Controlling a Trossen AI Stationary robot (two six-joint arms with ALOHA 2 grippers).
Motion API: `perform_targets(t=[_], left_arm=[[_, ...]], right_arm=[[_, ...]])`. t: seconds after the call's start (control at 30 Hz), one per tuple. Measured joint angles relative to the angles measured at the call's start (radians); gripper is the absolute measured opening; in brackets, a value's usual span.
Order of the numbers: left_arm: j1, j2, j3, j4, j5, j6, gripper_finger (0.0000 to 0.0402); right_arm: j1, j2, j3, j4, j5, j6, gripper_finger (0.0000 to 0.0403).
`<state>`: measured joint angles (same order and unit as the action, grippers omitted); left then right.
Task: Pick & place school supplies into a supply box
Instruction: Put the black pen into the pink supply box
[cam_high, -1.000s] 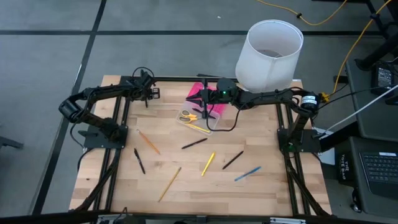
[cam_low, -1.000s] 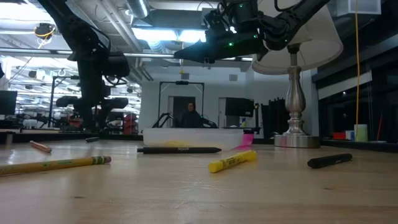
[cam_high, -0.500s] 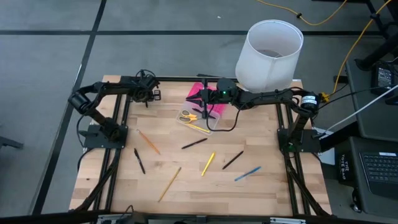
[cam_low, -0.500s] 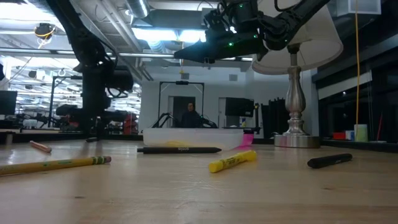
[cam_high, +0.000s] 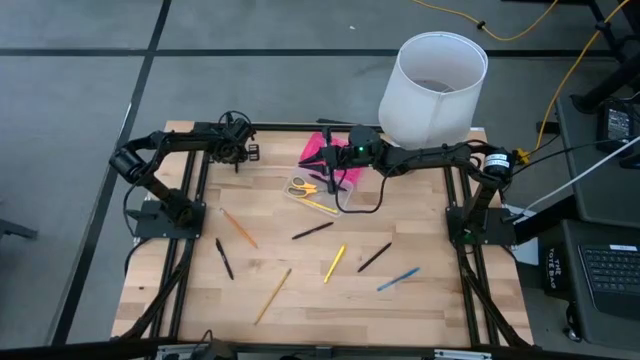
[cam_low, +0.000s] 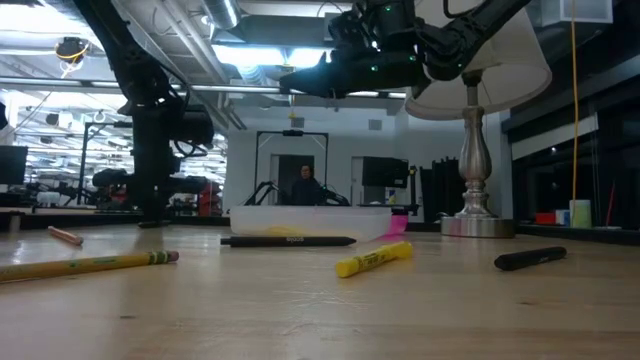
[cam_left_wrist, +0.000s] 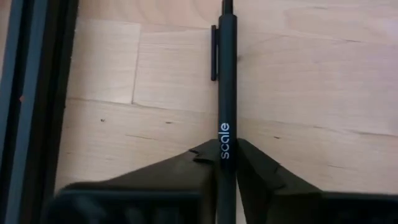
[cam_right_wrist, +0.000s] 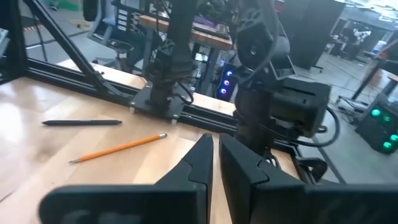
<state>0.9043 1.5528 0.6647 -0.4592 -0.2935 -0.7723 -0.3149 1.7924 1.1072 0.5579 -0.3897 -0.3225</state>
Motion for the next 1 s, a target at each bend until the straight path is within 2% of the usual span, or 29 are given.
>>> perform_targets(t=[0.67, 0.77, 0.83, 1.0], left_arm=[[-0.049, -0.026, -0.004, -0.066, -0.022, 0.124, 0.001], [-0.089, -0.054, -0.01, -0.052, -0.033, 0.189, 0.001], [-0.116, -0.083, -0.013, -0.013, 0.006, 0.203, 0.0008], [-0.18, -0.176, -0.008, 0.024, 0.01, 0.263, 0.0008]], right_arm=[[0.007, -0.004, 0.0, -0.001, -0.007, -0.004, 0.0033], [0.007, -0.004, 0.0, -0.002, -0.007, -0.004, 0.0033], [0.007, -0.005, 0.0, -0.003, -0.007, -0.004, 0.0033], [0.007, -0.005, 0.0, -0.011, -0.006, -0.004, 0.0033]])
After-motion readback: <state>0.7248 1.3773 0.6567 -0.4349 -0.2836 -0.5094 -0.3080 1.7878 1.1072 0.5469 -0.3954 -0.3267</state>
